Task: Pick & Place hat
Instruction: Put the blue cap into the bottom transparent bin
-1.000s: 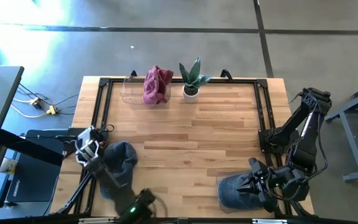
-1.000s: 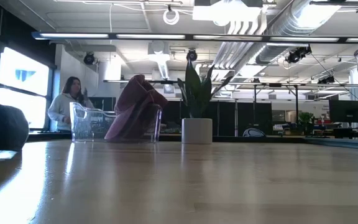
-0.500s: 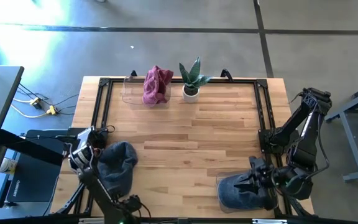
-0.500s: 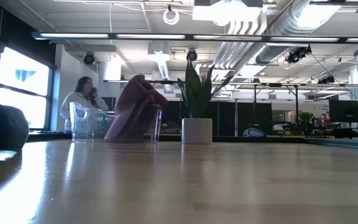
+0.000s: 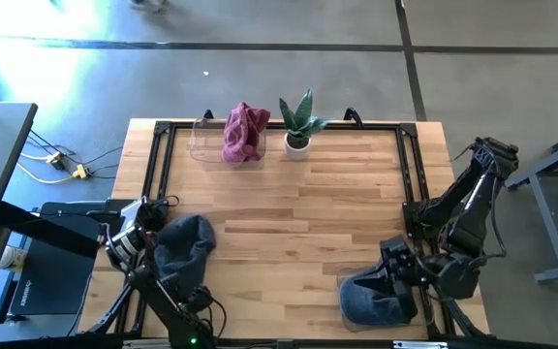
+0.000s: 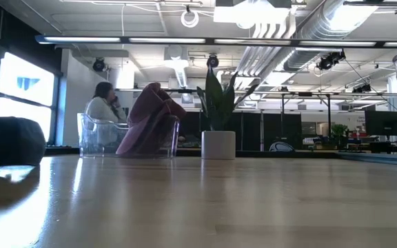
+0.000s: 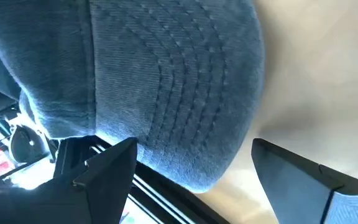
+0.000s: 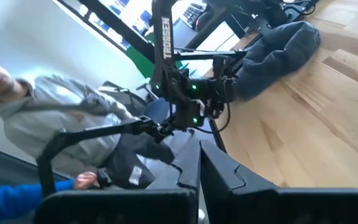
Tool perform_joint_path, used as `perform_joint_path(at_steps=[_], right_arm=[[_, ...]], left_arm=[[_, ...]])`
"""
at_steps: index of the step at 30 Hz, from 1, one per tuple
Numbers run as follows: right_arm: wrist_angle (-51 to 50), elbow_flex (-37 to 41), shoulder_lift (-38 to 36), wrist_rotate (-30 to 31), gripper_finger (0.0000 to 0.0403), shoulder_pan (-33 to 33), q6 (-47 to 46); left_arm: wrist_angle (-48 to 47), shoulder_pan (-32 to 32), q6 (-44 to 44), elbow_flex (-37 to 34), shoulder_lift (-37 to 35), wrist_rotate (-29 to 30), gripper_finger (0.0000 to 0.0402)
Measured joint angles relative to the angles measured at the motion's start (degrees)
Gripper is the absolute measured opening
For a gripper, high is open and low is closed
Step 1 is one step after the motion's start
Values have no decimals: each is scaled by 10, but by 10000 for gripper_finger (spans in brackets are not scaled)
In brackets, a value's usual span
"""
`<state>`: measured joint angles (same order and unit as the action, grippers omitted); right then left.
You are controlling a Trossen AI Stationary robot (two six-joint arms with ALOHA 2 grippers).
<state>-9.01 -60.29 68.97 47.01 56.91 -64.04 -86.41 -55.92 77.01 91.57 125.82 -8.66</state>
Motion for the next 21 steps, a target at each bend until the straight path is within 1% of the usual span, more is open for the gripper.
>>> perform_joint_path(at_steps=[3,6,8,10,13,14,15,17,19,21], right_arm=[[9,0,0,4,1,-6,0],[14,0,0,14,2,-12,0],[15,0,1,21,1,-17,0],[16,0,1,26,1,-22,0],[16,0,1,24,2,-32,3],[18,0,1,24,1,-34,9],[22,0,1,24,1,-37,13],[29,0,1,24,1,-41,19],[37,0,1,24,2,-46,30],[39,0,1,25,1,-50,37]], left_arm=[[-8,-1,22,-2,0,33,293],[-16,-1,41,-2,0,54,248],[-25,-4,53,-1,0,60,202],[-38,-8,63,7,0,61,146],[-50,-9,73,43,-2,79,52],[-52,-9,77,62,-7,90,29],[-53,-9,86,87,-14,103,18],[-40,-7,99,141,-34,142,24],[-34,-7,110,197,-54,205,29],[-27,-1,127,253,-72,268,21]])
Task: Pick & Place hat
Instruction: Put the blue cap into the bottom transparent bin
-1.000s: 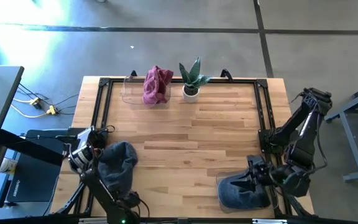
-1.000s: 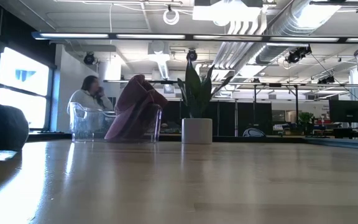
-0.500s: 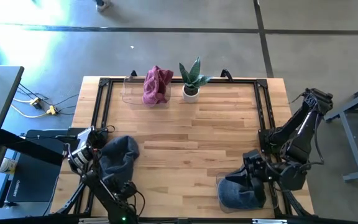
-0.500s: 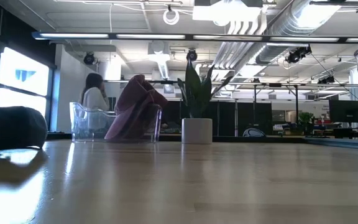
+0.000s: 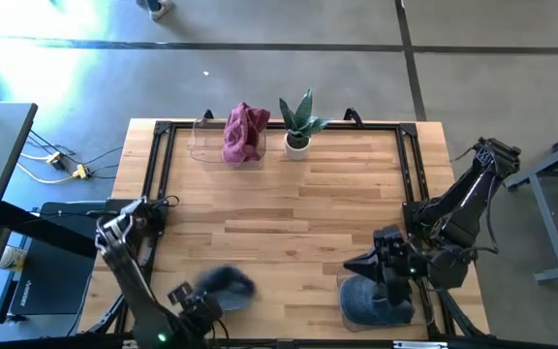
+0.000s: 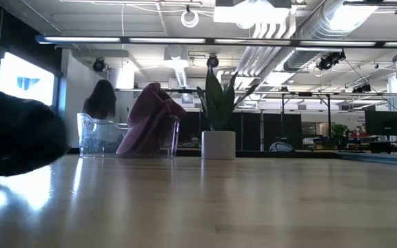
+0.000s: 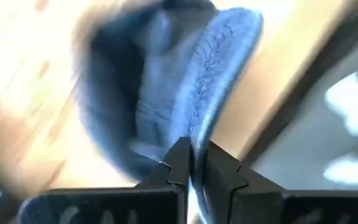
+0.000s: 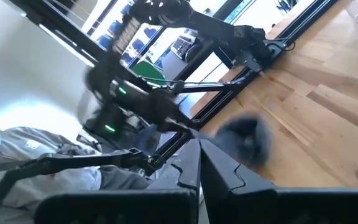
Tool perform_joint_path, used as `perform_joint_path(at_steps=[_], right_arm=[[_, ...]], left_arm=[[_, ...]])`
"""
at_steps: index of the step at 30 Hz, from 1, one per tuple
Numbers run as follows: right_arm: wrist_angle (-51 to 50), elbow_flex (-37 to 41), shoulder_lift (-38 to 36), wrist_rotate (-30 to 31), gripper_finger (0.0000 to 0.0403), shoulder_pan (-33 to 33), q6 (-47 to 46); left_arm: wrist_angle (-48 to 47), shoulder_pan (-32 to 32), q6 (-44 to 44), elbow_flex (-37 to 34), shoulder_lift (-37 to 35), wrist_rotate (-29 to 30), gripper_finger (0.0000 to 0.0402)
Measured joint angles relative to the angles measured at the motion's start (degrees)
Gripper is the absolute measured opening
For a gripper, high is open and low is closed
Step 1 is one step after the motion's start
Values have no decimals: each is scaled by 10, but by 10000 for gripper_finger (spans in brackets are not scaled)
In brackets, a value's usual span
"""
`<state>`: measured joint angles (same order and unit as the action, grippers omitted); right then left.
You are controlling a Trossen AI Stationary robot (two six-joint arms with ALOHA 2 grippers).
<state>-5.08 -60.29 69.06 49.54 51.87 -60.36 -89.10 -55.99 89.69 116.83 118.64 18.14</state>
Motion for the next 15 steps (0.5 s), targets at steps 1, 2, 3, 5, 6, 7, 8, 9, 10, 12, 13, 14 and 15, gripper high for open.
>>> perform_joint_path(at_steps=[1,2,3,5,6,7,8,9,10,12,13,14,15], right_arm=[[2,0,0,-1,1,-3,3],[2,0,0,-2,1,-6,4],[2,0,0,-3,1,-9,4],[3,0,0,-5,2,-13,3],[3,0,0,-6,2,-14,4],[3,0,0,-7,1,-15,4],[4,0,2,-7,1,-17,4],[7,0,5,-6,1,-18,4],[12,0,9,-4,1,-18,4],[28,0,24,-4,2,-18,4],[40,0,33,-5,2,-19,4],[52,0,43,-7,1,-20,5],[65,0,54,-15,1,-21,9]], left_arm=[[2,1,11,23,-9,35,12],[2,1,24,41,-18,72,7],[0,2,38,57,-27,113,4],[-3,0,65,69,-43,198,5],[-4,-4,77,66,-50,230,4],[-3,-9,93,53,-59,260,3],[-4,-14,114,34,-68,281,2],[-6,-15,140,11,-76,288,3],[-5,-16,170,-18,-86,287,2],[-1,-17,245,-86,-105,272,2],[14,-19,279,-126,-116,264,2],[40,-18,308,-166,-128,261,2],[75,-17,333,-208,-142,261,2]])
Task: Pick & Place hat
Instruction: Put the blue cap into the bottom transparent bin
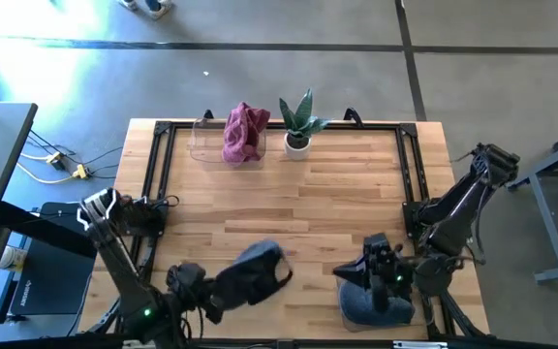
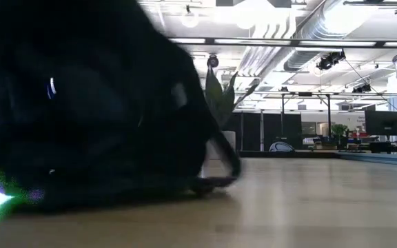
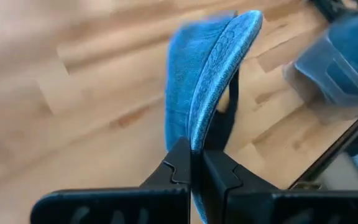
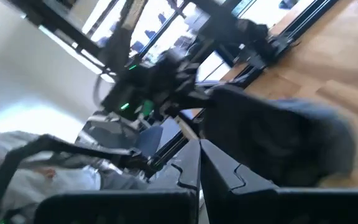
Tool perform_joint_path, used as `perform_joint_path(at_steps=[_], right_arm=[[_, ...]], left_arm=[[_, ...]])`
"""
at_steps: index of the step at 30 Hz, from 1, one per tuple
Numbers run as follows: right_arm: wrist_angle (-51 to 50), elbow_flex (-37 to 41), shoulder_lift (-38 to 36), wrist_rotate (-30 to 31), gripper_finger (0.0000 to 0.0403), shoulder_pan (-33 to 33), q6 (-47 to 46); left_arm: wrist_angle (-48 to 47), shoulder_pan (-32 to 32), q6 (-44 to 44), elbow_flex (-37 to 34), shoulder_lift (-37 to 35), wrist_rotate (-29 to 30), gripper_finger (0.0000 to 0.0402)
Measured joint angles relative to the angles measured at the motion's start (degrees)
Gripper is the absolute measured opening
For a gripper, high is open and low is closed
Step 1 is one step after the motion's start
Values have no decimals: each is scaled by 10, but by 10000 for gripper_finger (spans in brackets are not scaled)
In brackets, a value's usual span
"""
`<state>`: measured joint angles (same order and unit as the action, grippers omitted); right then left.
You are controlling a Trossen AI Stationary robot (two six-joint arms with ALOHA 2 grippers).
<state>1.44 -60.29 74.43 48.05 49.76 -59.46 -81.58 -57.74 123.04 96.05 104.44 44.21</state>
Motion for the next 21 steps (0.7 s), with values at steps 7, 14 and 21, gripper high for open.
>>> perform_joint_path(at_steps=[7,14,21], right_arm=[[140,0,72,-55,1,-15,33],[74,-112,137,-78,0,-47,94],[-176,-310,248,-215,0,-127,116]], left_arm=[[226,0,51,-205,-91,-39,1],[213,0,35,-206,-117,-54,0],[217,0,29,-206,-122,-8,0]])
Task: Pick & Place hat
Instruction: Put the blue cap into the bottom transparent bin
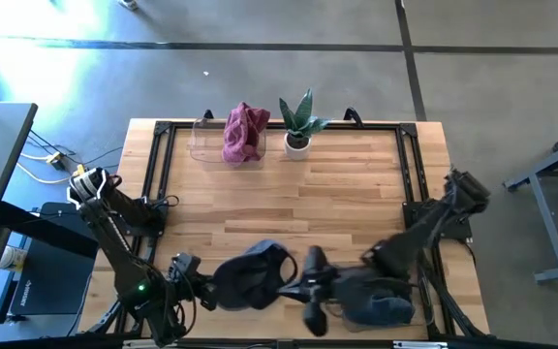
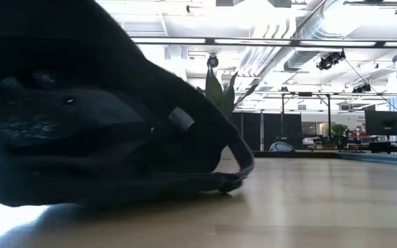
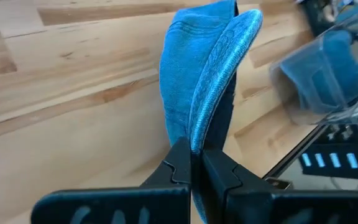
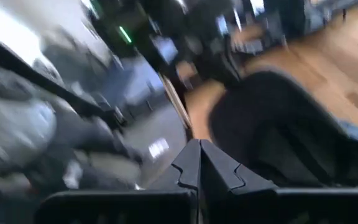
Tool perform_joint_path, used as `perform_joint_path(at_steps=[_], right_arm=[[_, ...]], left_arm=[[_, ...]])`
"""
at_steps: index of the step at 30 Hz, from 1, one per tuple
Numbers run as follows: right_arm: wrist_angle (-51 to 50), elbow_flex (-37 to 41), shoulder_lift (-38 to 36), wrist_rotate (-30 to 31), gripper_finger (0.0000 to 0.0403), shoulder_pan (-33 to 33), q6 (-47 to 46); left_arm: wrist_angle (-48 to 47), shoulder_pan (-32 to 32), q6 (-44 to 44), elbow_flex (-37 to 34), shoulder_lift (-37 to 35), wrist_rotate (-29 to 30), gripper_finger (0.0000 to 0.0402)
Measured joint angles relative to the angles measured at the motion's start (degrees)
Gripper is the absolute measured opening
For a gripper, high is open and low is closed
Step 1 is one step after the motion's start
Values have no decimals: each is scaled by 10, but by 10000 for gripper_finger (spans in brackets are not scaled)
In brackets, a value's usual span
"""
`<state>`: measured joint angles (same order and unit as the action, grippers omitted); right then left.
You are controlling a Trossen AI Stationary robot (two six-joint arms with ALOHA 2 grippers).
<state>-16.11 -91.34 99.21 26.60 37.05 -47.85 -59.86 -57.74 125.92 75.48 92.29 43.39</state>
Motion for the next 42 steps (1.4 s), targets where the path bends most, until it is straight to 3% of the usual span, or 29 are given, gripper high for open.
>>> perform_joint_path(at_steps=[3,8,10,18,26,32,38,42], right_arm=[[-64,-43,46,-80,0,-34,18],[-45,-40,103,-179,0,-73,47],[-45,-38,121,-192,0,-84,40],[-38,-37,164,-153,0,-102,30],[-85,-37,215,-78,0,-99,18],[-66,-37,248,9,0,-98,16],[-51,-36,206,-29,0,-79,81],[-103,-38,154,-79,0,-54,38]], left_arm=[[2,0,2,0,0,7,0],[2,0,-1,0,0,11,1],[3,0,-2,0,0,12,1],[37,0,-16,0,0,44,1],[141,0,-50,0,0,118,1],[235,1,-99,-1,1,125,1],[203,-1,-80,-1,1,77,1],[160,0,-56,-1,1,25,1]])
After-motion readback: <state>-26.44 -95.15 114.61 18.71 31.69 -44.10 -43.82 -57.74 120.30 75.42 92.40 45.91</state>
